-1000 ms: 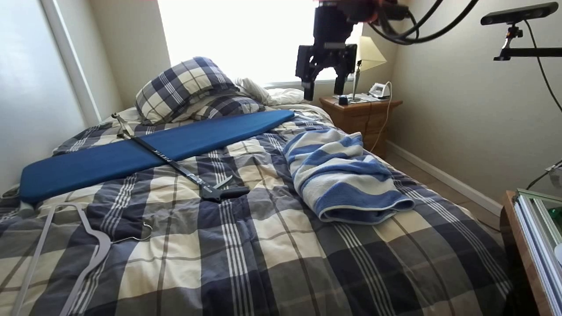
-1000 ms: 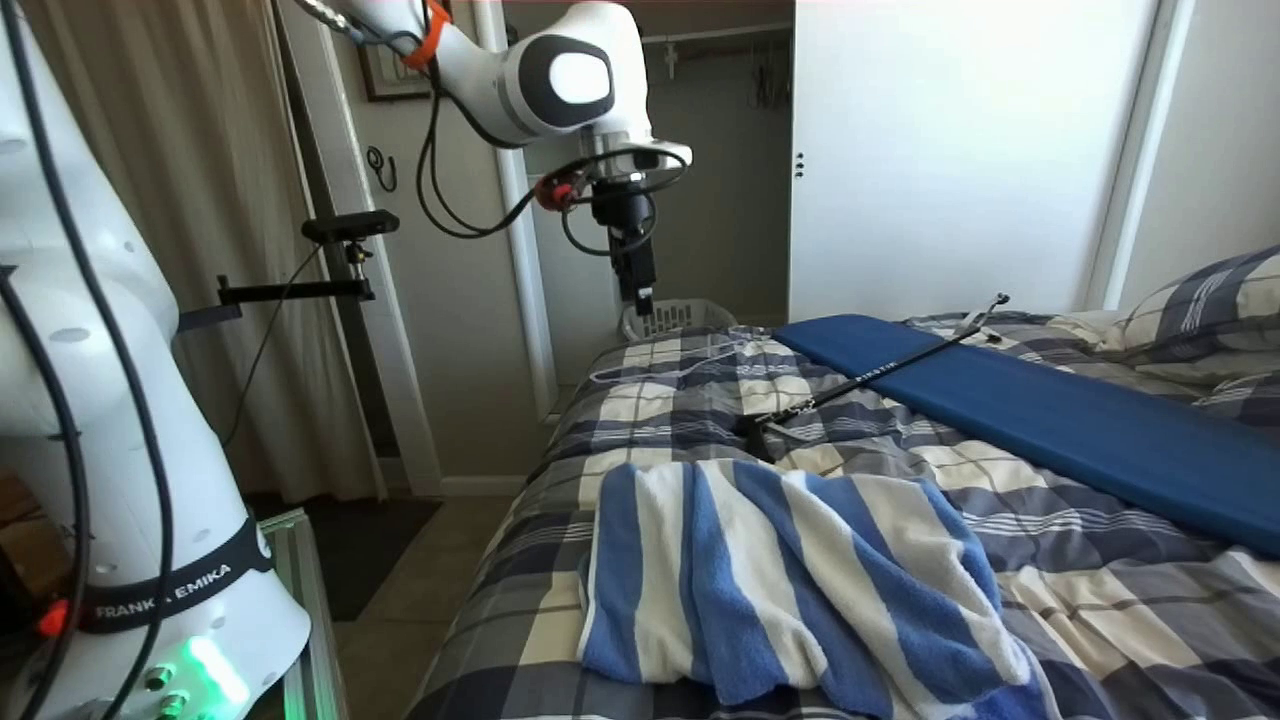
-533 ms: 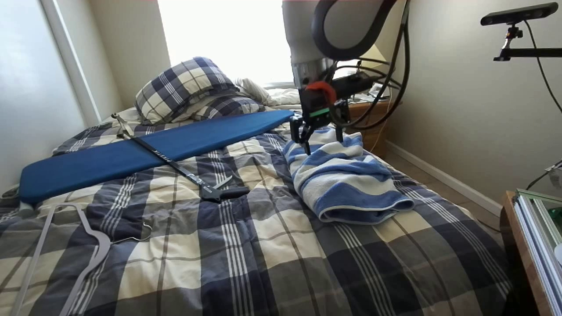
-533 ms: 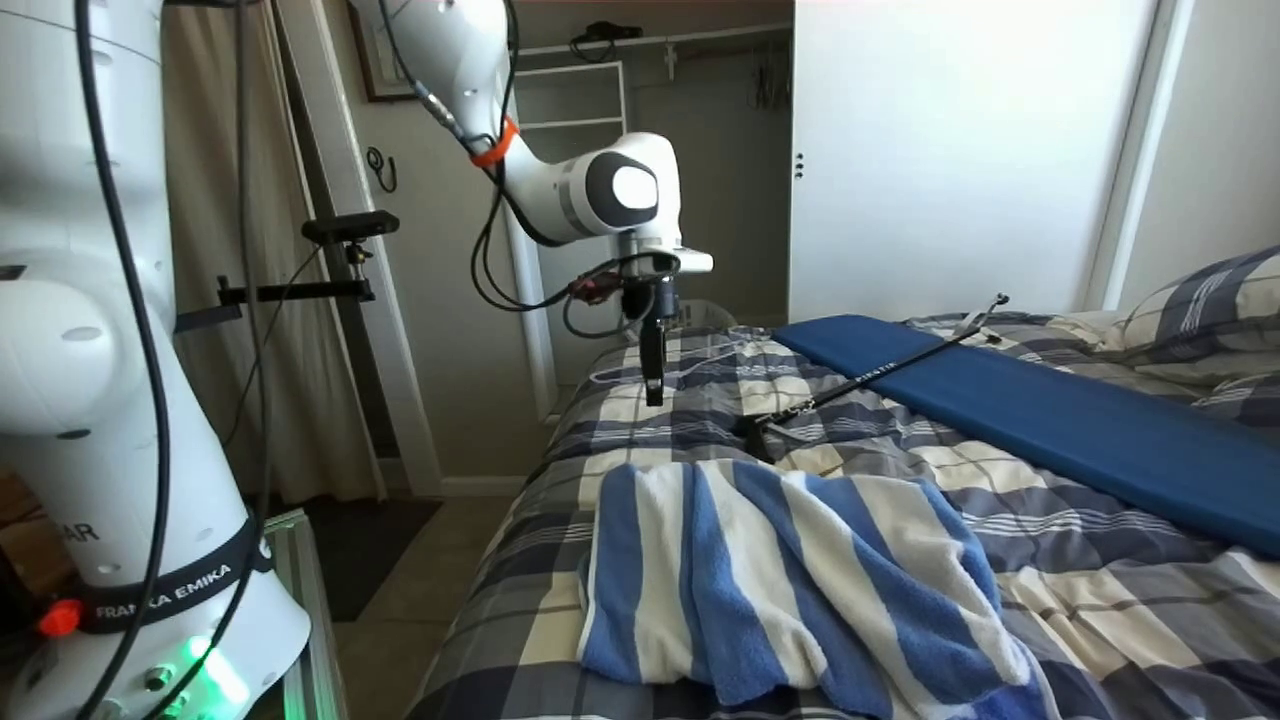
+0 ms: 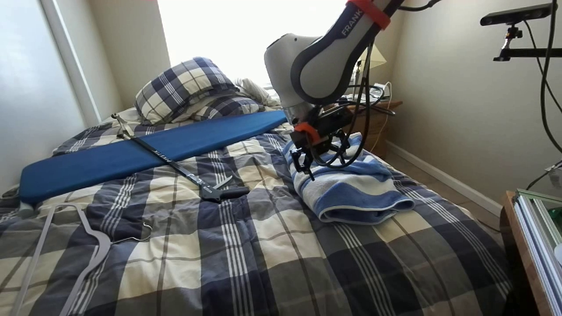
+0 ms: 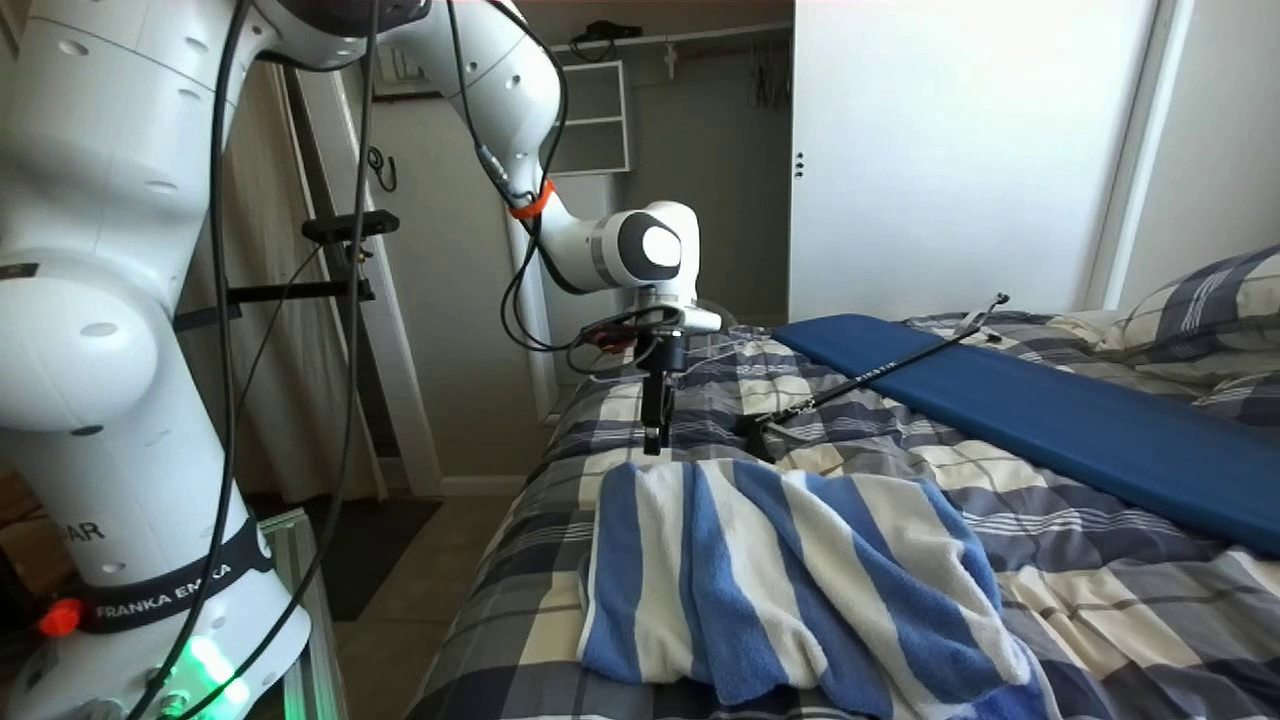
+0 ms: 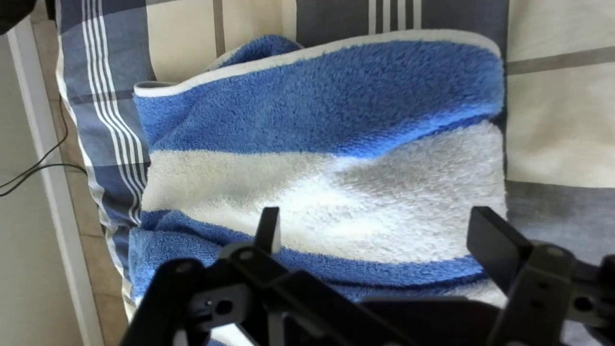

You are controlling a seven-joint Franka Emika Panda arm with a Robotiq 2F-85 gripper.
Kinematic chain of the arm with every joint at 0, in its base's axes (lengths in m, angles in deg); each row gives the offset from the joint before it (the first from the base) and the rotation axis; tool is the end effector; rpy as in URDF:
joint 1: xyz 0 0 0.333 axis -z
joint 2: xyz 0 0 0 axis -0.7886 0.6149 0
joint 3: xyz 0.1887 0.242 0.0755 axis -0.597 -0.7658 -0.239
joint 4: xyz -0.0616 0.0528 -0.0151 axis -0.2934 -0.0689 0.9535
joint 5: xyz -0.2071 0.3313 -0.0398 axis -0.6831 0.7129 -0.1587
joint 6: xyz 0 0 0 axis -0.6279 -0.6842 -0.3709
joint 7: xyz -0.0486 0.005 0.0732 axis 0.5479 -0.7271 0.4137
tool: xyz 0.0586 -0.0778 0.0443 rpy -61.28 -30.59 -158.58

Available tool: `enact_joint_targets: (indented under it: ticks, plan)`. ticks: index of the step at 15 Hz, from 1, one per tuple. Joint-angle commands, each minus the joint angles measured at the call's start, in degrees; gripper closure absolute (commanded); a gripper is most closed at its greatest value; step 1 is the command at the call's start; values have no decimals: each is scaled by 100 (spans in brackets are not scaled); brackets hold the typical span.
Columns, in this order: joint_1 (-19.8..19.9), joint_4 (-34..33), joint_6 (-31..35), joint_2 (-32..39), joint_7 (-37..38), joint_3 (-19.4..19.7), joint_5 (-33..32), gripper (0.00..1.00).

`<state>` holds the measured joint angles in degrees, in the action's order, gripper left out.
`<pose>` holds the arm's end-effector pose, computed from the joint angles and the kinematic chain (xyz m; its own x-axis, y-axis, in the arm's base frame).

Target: Move the towel to the left.

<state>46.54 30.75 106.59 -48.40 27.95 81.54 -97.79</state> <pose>0.5664 0.0198 0.1893 0.6850 -0.7281 -0.0240 -0.6647 -0.6381 0.3886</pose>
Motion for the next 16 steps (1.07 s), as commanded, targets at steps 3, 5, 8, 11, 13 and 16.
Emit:
enact_joint_targets:
  ticks: [3,5,8,11,13,16]
  plan:
    - [-110,-53,-25,6,-39,116,65,0]
    - [-111,-55,-26,6,-37,116,65,0]
    - [-175,-389,-77,402,85,172,0,0]
    - [-234,-615,194,740,-3,178,-40,0]
    - [-346,-713,729,967,136,275,-156,0]
    - [-541,-909,1401,1386,182,464,-190,0]
